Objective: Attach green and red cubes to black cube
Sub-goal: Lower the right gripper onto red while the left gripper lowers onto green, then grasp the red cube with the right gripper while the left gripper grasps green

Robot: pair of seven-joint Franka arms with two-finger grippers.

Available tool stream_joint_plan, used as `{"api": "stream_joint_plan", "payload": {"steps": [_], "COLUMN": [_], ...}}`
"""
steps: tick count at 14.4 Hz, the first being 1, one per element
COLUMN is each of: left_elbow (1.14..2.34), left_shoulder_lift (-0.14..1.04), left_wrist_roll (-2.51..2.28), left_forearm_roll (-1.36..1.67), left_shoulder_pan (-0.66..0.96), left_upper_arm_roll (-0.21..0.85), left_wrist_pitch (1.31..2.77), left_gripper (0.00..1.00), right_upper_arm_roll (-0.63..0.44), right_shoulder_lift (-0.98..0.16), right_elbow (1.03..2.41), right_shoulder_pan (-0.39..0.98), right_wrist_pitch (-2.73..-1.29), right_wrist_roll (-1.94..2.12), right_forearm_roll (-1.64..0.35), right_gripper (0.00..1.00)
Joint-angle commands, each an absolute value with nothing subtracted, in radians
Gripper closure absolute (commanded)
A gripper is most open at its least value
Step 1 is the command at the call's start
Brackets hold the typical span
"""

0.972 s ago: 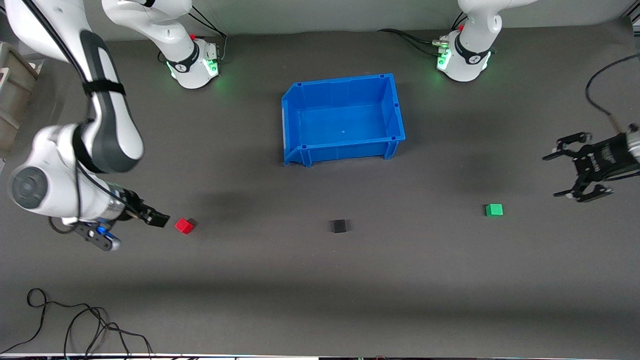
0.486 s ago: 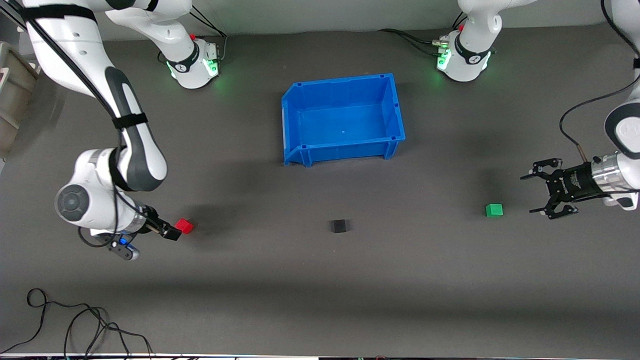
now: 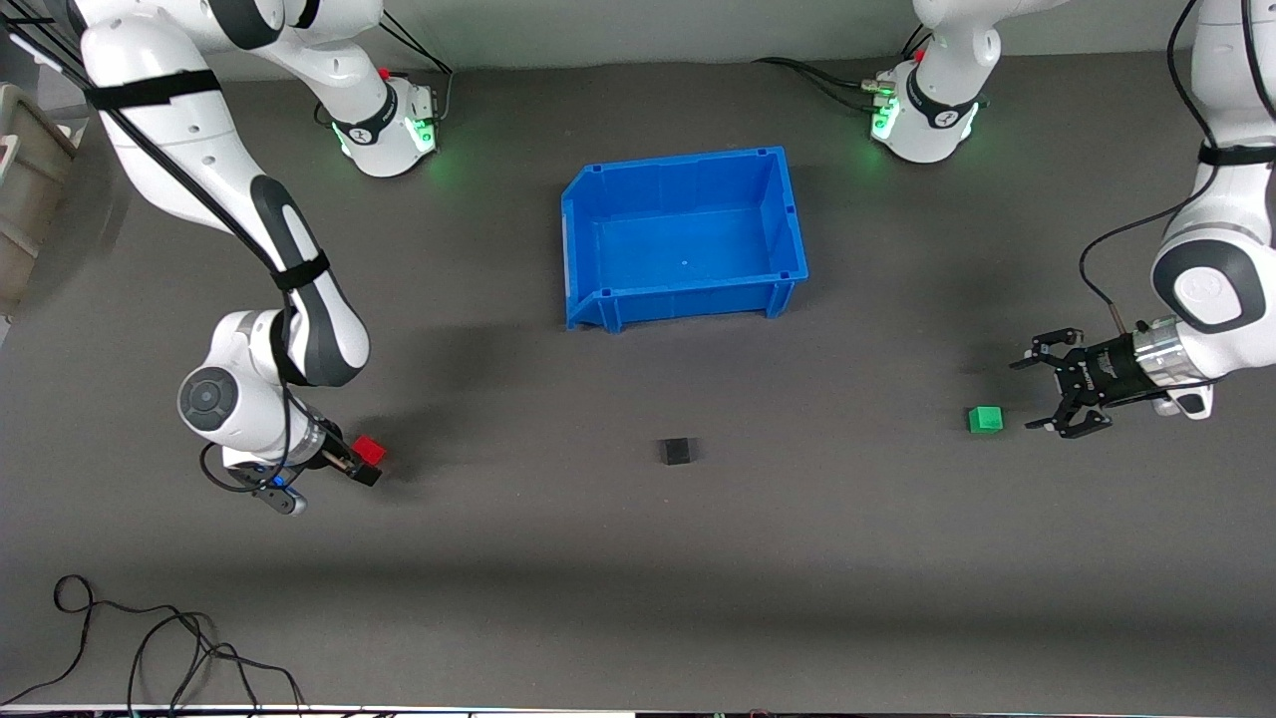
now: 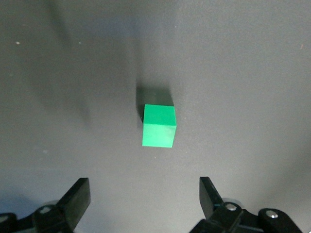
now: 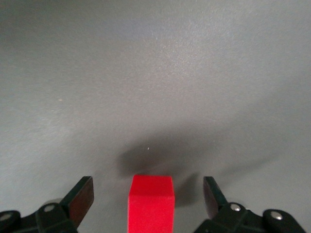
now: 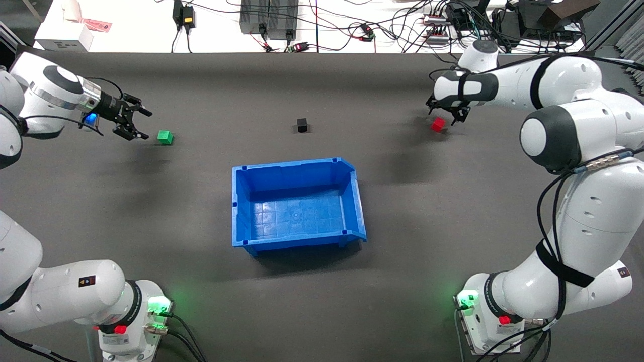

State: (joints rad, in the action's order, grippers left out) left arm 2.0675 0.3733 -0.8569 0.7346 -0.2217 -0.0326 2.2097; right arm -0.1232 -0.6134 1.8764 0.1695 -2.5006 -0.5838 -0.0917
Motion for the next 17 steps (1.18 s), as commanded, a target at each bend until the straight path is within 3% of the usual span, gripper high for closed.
{"api": "stream_joint_plan", "payload": {"steps": [1, 2, 5, 6, 11, 15, 17], "left_elbow": [2.089, 2.092, 2.114, 2.115, 2.115, 2.114, 2.112], "left_shoulder_lift": [0.397, 0.405, 0.434, 0.445, 0.480, 0.503, 0.511], "left_wrist_roll": [-0.781, -0.757, -0.661, -0.638, -0.611, -0.595, -0.562], "left_forearm_roll": [0.781, 0.796, 0.876, 0.897, 0.913, 0.945, 0.966], "left_shoulder_pan": [-0.222, -0.224, -0.224, -0.222, -0.213, -0.209, -0.212], "left_upper_arm_roll": [-0.028, -0.028, -0.028, -0.028, -0.025, -0.021, -0.020], "left_wrist_pitch": [2.262, 2.269, 2.313, 2.319, 2.356, 2.379, 2.379], "left_gripper": [0.00, 0.00, 0.00, 0.00, 0.00, 0.00, 0.00], "right_upper_arm_roll": [-0.126, -0.126, -0.126, -0.126, -0.124, -0.124, -0.123], "right_shoulder_lift": [-0.617, -0.617, -0.617, -0.615, -0.615, -0.611, -0.603], "right_elbow": [1.902, 1.907, 1.908, 1.908, 1.908, 1.908, 1.907], "right_shoulder_pan": [0.173, 0.173, 0.176, 0.176, 0.179, 0.179, 0.179], "right_wrist_pitch": [-2.552, -2.556, -2.556, -2.556, -2.556, -2.553, -2.546], "right_wrist_roll": [-0.595, -0.595, -0.595, -0.595, -0.595, -0.594, -0.589], "right_forearm_roll": [-0.109, -0.112, -0.132, -0.132, -0.160, -0.160, -0.160], "right_gripper": [0.01, 0.04, 0.34, 0.39, 0.40, 0.77, 0.84]}}
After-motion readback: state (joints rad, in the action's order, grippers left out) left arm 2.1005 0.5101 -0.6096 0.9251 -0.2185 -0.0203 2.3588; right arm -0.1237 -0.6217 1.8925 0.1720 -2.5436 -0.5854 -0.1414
